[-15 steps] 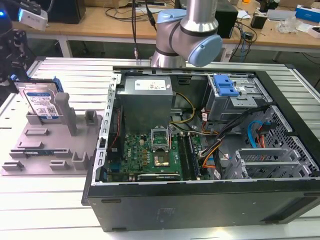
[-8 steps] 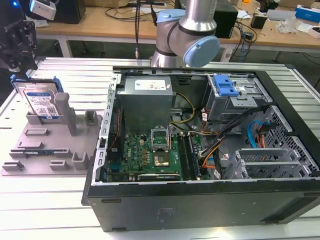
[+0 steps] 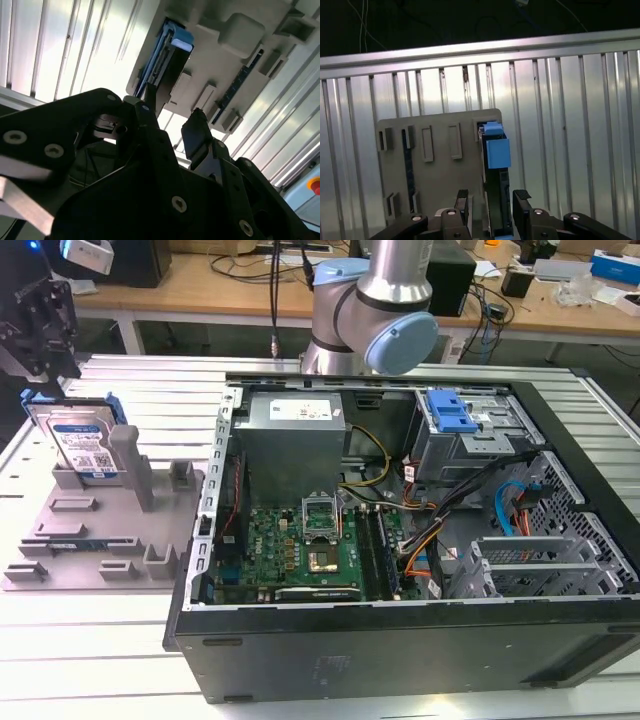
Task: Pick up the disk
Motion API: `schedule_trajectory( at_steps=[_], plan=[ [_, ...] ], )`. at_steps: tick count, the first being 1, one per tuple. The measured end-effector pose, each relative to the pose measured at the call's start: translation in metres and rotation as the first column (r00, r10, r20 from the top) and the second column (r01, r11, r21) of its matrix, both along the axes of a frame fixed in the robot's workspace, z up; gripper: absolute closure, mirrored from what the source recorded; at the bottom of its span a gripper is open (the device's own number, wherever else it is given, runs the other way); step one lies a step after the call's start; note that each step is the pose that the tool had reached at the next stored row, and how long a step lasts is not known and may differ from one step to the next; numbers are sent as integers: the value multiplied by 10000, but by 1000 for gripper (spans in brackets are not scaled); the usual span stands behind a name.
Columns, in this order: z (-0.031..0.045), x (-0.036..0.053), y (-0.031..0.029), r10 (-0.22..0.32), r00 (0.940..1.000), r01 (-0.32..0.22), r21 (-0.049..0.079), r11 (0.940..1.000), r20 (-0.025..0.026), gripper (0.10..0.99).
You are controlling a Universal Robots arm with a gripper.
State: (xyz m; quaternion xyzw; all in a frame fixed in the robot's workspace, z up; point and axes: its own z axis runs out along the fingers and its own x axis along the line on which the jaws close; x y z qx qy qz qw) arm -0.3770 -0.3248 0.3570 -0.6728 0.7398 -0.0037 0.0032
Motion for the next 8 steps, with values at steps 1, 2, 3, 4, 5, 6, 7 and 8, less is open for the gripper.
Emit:
schedule_trajectory(
  at_steps=[1, 2, 3, 4, 5, 6, 7, 8],
  plan=[
    [0, 0, 0, 2, 10000, -2, 0, 10000, 0, 604],
    [-1, -2, -1, 2, 10000, -2, 0, 10000, 1, 604],
    [0, -3, -1, 2, 10000, -2, -1, 10000, 0, 604],
    [0, -4, 27, -1, 10000, 1, -11, 10000, 1, 604],
    [-1, -5, 95, 2, 10000, -2, -28, 10000, -1, 604],
    [-7, -37, 134, 0, 10000, 0, -35, 10000, 0, 604],
    [-14, -93, 137, 4, 10000, -4, -35, 10000, 0, 604],
    [-20, -142, 137, 19, 10000, -19, -36, 10000, 0, 604]
  ],
)
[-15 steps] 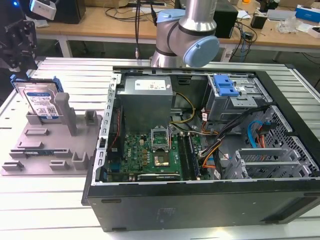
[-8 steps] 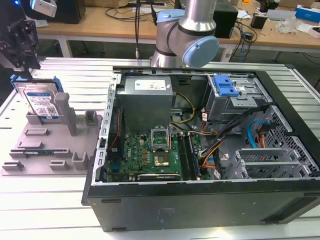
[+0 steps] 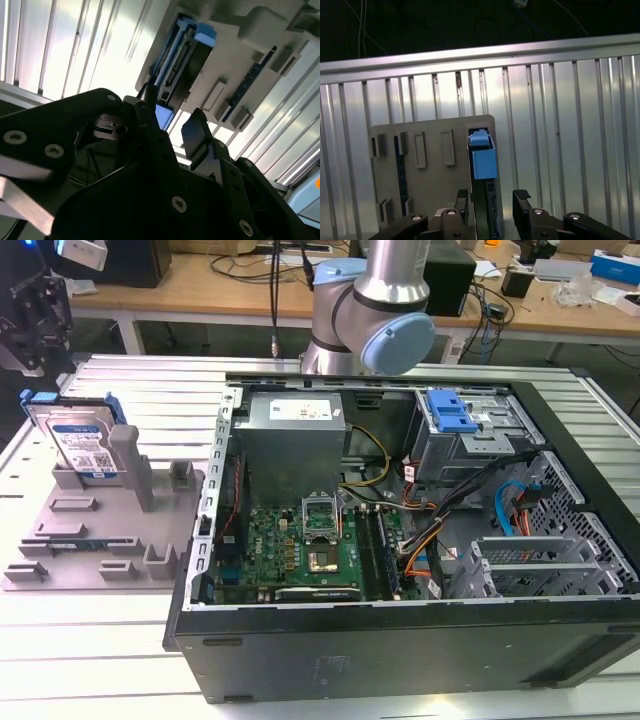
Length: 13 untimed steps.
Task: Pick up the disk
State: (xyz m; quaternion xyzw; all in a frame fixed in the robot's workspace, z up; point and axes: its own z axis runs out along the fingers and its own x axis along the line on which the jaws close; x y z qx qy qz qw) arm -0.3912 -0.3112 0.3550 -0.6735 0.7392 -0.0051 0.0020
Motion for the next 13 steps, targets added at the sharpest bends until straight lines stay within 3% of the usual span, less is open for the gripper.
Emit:
schedule_trajectory(
  at_steps=[4, 8, 13],
  plan=[
    [-36, -101, 0, 121, 9999, -121, 1, 9999, 0, 604],
    [-101, -116, -1, 523, 9986, -523, -4, 9986, -20, 604],
    [-141, -140, -17, 624, 9980, -624, -6, 9980, -30, 604]
  ],
)
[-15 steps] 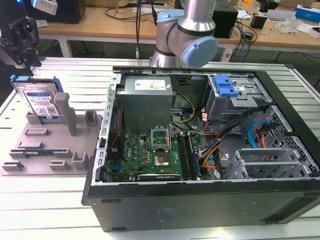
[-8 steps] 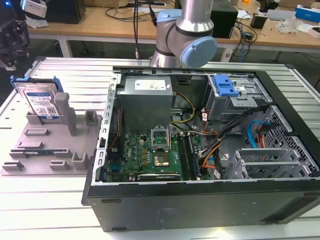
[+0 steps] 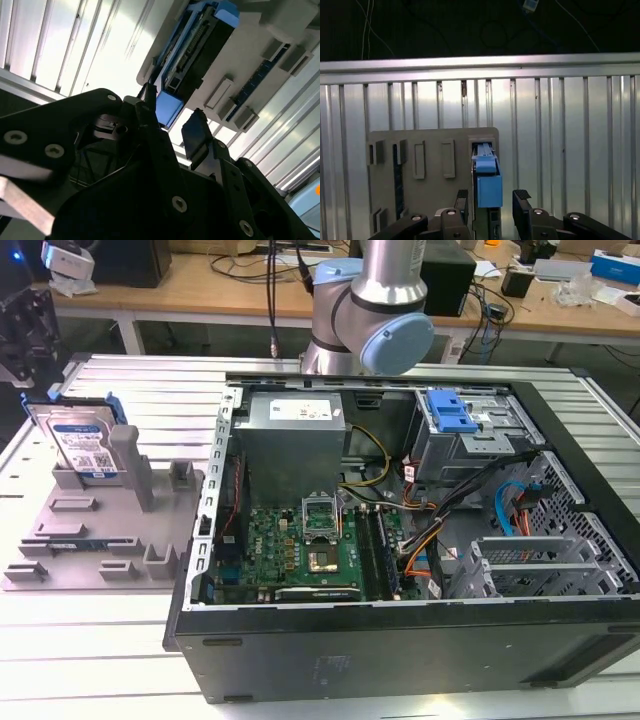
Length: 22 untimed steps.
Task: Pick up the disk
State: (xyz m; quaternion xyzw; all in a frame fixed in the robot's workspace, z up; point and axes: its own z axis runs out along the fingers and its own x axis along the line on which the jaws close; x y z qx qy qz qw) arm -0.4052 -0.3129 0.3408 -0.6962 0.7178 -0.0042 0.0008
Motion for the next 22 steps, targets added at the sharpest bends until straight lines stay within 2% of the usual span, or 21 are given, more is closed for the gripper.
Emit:
schedule_trajectory(
  at_steps=[10, 22],
  plan=[
    [-36, -13, -15, 24, 10000, -24, 0, 10000, -3, 604],
    [-124, -14, -17, 24, 10000, -24, -1, 10000, -4, 604]
  ],
)
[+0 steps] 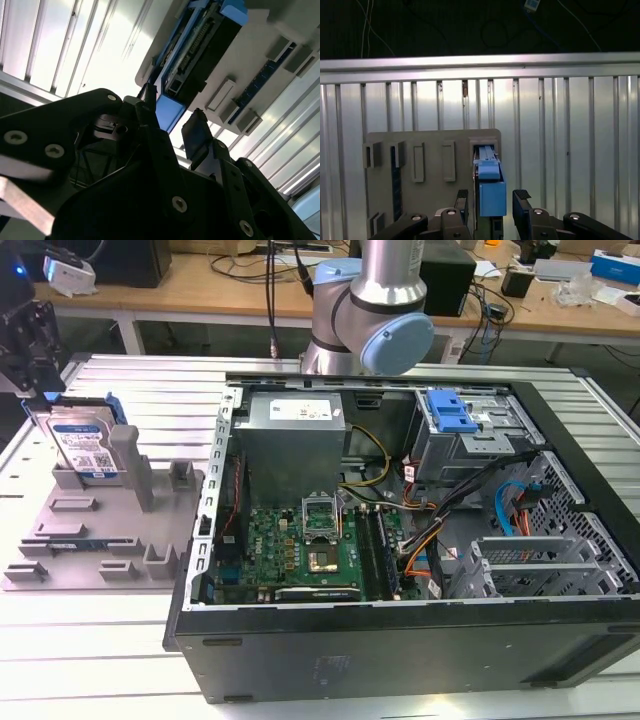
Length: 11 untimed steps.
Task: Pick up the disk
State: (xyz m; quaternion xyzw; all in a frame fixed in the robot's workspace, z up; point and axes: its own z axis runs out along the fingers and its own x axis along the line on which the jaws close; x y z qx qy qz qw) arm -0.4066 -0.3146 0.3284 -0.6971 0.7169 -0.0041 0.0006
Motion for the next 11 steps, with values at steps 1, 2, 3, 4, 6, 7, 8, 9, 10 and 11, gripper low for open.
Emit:
schedule_trajectory(
  at_steps=[1, 2, 3, 4, 6, 7, 8, 9, 10, 11],
  plan=[
    [-7, -1, 0, 0, 10000, 0, 0, 10000, 0, 604],
    [-14, -1, -1, 0, 10000, 0, 0, 10000, 1, 604],
    [-22, -2, -1, 1, 10000, -1, 0, 10000, 0, 604],
    [-30, -3, -1, 2, 10000, -2, 0, 10000, -1, 604],
    [-44, -7, -1, 1, 10000, -1, 0, 10000, 0, 604],
    [-54, -13, -1, 0, 10000, 0, -1, 10000, -2, 604],
    [-63, -17, -1, 1, 10000, -1, 0, 10000, -1, 604],
    [-70, -20, -1, 1, 10000, -1, 0, 10000, 0, 604],
    [-84, -24, -1, 1, 10000, -1, 0, 10000, 0, 604],
    [-90, -24, -1, 1, 10000, -1, -1, 10000, -1, 604]
  ],
)
